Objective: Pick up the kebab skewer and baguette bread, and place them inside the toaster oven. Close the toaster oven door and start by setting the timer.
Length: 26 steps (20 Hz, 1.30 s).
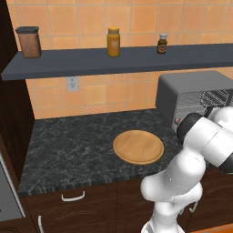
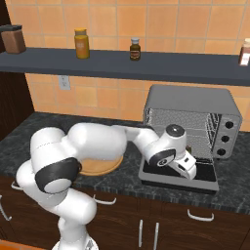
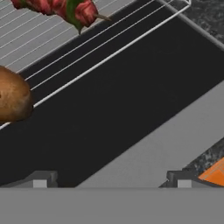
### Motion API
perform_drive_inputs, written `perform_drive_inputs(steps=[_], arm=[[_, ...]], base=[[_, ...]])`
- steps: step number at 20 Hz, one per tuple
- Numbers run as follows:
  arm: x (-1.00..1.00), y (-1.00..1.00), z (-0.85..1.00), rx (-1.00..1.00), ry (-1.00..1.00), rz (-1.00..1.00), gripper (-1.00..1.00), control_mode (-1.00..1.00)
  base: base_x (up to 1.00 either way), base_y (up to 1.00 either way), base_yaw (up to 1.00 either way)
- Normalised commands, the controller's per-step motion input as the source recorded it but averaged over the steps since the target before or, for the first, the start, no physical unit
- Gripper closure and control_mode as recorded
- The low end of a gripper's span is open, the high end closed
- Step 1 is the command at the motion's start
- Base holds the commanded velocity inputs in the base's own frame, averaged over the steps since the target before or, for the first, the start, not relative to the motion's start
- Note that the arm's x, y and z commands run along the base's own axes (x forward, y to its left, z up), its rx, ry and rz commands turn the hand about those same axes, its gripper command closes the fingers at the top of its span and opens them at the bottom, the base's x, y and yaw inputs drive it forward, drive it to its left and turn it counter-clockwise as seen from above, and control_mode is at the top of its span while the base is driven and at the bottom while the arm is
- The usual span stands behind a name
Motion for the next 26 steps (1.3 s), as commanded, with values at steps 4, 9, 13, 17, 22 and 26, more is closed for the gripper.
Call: perform_drive_inputs(steps=[4,9,13,17,22,26], arm=[[-0.29,0.00,0.00,0.00,0.00,0.00,-1.00,-1.00],[-0.04,0.13,-0.23,-0.01,0.00,0.00,-1.00,-1.00],[0.18,0.16,-0.23,-0.04,0.00,0.00,-1.00,-1.00],[0.21,0.10,-0.17,-0.04,0.00,0.00,-1.00,-1.00],[0.29,0.02,-0.05,-0.02,0.00,0.00,-1.00,-1.00],[0.28,0.00,0.00,0.00,0.00,-0.03,-1.00,-1.00]], base=[[0.00,0.00,0.00],[0.00,0.00,0.00],[0.00,0.00,0.00],[0.00,0.00,0.00],[0.00,0.00,0.00],[0.00,0.00,0.00]])
